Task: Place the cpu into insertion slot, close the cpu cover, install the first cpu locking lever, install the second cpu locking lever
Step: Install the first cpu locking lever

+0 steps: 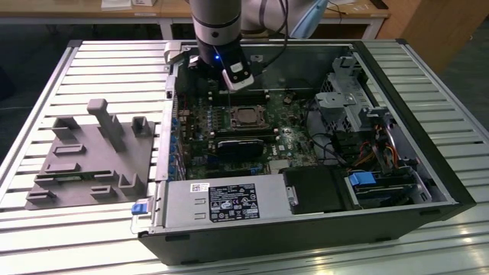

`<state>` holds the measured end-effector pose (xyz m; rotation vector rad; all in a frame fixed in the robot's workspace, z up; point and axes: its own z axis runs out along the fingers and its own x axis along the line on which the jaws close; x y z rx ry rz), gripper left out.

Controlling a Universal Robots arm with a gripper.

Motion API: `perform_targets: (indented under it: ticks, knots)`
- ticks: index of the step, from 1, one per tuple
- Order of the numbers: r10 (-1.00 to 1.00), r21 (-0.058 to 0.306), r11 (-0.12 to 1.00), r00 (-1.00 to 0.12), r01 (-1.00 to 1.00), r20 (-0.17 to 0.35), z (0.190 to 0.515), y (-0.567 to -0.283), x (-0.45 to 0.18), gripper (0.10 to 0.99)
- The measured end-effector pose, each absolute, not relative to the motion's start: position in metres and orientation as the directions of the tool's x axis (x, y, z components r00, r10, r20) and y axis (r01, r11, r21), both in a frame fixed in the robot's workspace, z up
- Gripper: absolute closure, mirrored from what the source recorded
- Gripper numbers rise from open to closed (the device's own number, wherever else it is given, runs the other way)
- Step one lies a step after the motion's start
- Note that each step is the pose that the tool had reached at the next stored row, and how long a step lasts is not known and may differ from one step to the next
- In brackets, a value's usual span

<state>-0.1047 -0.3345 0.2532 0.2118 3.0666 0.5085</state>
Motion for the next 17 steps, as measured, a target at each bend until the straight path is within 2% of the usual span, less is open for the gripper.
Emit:
perform_targets:
  ticks: [3,17]
  knots:
    - [0.138,0.336,0.933,-0.990,0.130,-0.002,0.251,-0.334,-0.105,0.980]
    - [0.138,0.340,0.931,-0.990,0.130,0.001,0.247,-0.335,-0.090,0.980]
